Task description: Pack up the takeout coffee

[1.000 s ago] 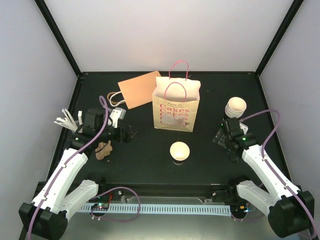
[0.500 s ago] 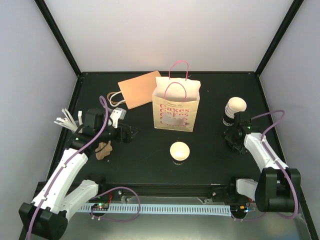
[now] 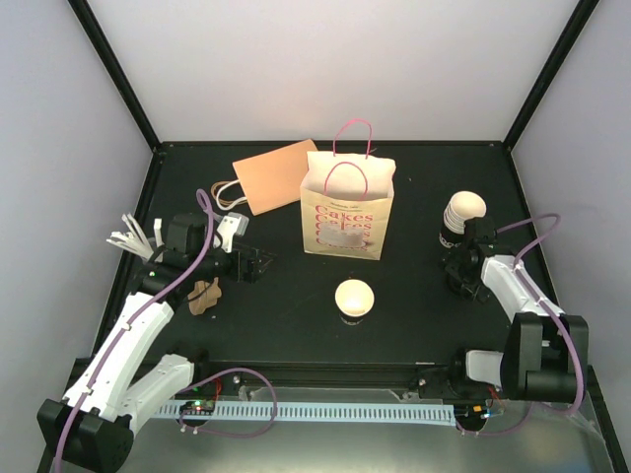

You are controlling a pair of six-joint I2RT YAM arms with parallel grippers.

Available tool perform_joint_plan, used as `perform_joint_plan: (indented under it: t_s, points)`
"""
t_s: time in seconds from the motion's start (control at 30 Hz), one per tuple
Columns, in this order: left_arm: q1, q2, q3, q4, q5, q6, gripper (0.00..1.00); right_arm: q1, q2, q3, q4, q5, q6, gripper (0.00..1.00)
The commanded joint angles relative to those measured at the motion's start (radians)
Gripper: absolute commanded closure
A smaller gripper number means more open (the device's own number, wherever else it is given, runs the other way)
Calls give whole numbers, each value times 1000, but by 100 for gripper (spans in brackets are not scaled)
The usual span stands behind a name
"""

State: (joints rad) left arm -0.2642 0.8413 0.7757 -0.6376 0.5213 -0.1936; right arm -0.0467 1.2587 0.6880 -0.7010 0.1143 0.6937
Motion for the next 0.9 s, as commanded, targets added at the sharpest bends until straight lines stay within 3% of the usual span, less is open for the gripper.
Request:
perform_joint_plan:
  t_s: [0.0, 0.4, 0.6, 0.87]
  points:
    - [-3, -5, 2, 19, 17, 14, 1, -9, 13, 12, 28, 22, -15, 0]
    - [-3, -8, 2, 20, 15, 14, 1, -10, 98, 10, 63, 33, -32, 3]
    - [-3, -7, 2, 18, 13, 14, 1, -10, 130, 33, 71, 41, -44, 18]
    - [-3, -6, 2, 19, 11, 14, 1, -9, 152, 45, 73, 56, -57, 21]
